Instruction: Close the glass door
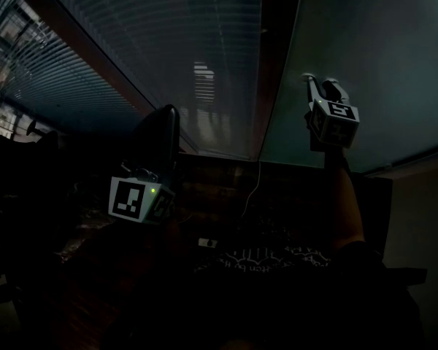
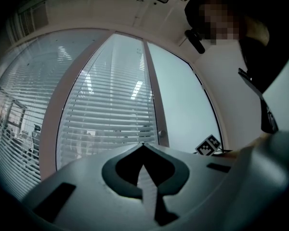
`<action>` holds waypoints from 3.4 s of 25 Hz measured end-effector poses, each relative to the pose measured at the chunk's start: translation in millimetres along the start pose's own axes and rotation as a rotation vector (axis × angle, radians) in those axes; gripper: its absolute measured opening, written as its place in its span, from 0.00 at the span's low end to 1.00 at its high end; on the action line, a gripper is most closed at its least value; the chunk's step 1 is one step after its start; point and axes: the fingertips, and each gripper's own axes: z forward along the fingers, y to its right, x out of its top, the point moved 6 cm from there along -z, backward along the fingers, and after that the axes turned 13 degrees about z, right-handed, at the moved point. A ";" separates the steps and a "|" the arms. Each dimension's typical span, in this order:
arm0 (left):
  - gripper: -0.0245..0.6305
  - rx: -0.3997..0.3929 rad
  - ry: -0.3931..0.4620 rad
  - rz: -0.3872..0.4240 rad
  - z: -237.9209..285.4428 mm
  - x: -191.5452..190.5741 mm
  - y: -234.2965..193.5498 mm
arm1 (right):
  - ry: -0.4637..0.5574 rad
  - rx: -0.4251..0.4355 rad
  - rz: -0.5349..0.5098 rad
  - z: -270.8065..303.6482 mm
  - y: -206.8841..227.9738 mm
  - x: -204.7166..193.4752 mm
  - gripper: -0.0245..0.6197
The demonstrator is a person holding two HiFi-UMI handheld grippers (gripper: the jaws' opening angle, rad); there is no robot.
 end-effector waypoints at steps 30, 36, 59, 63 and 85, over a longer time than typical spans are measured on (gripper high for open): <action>0.04 0.024 -0.012 0.014 -7.7 -3.6 -1.9 | 0.003 0.006 0.006 15.3 7.0 1.7 0.22; 0.04 0.021 -0.008 0.012 -5.2 -1.9 -1.1 | 0.002 0.010 0.003 15.2 5.5 3.5 0.22; 0.04 -0.017 -0.002 0.000 -1.0 2.0 4.7 | 0.019 -0.032 -0.008 -13.1 -7.6 -4.1 0.22; 0.04 -0.030 0.001 -0.002 1.7 5.3 4.3 | 0.078 -0.009 0.015 -48.1 -19.4 2.3 0.21; 0.04 -0.041 0.038 0.015 10.7 21.8 35.1 | 0.321 0.144 -0.030 -126.4 -28.7 60.4 0.04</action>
